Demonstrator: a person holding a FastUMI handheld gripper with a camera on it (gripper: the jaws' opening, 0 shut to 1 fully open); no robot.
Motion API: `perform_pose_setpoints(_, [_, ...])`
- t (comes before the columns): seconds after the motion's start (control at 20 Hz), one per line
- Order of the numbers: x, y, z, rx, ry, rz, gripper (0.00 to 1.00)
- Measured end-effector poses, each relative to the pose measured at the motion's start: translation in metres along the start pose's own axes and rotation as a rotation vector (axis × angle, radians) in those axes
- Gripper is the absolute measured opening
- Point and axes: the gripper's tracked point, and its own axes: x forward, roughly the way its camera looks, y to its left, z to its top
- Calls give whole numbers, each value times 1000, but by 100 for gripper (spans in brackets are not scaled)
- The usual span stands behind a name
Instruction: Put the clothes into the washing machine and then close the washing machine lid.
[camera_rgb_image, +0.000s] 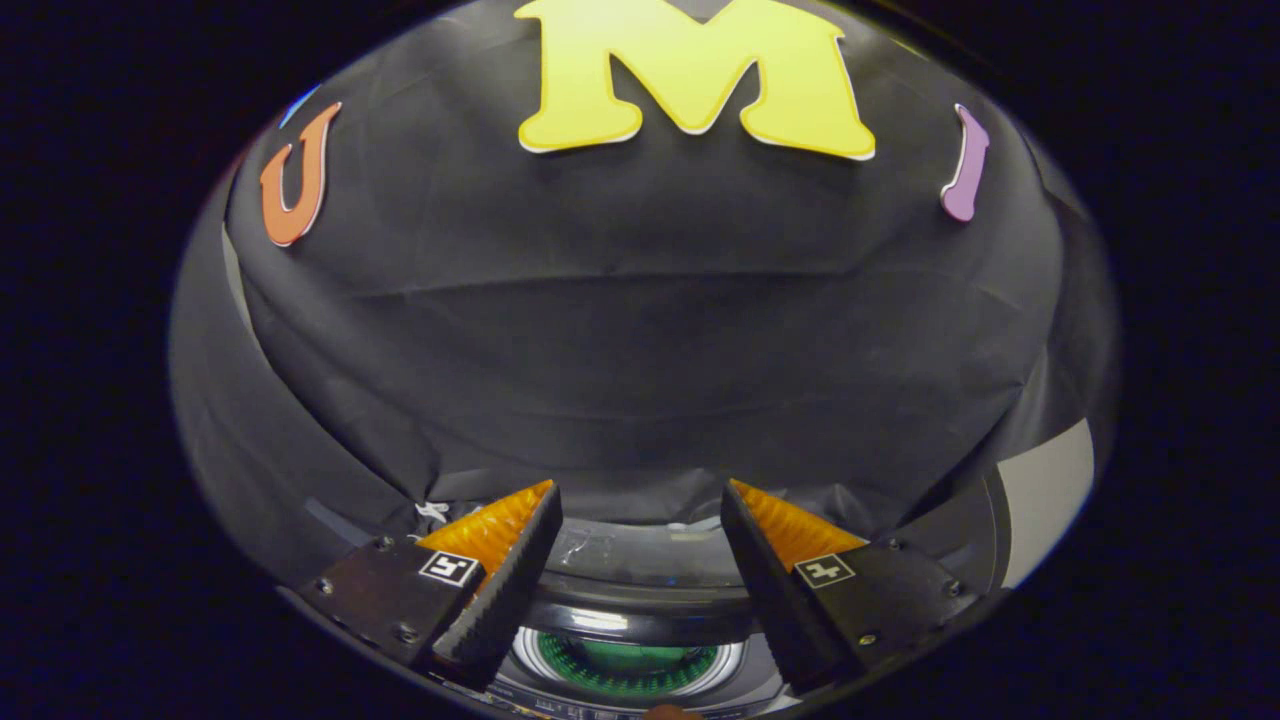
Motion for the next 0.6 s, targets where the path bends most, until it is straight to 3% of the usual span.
perform_pose_setpoints(0.6, [3, 0, 3, -6, -67, -5, 100])
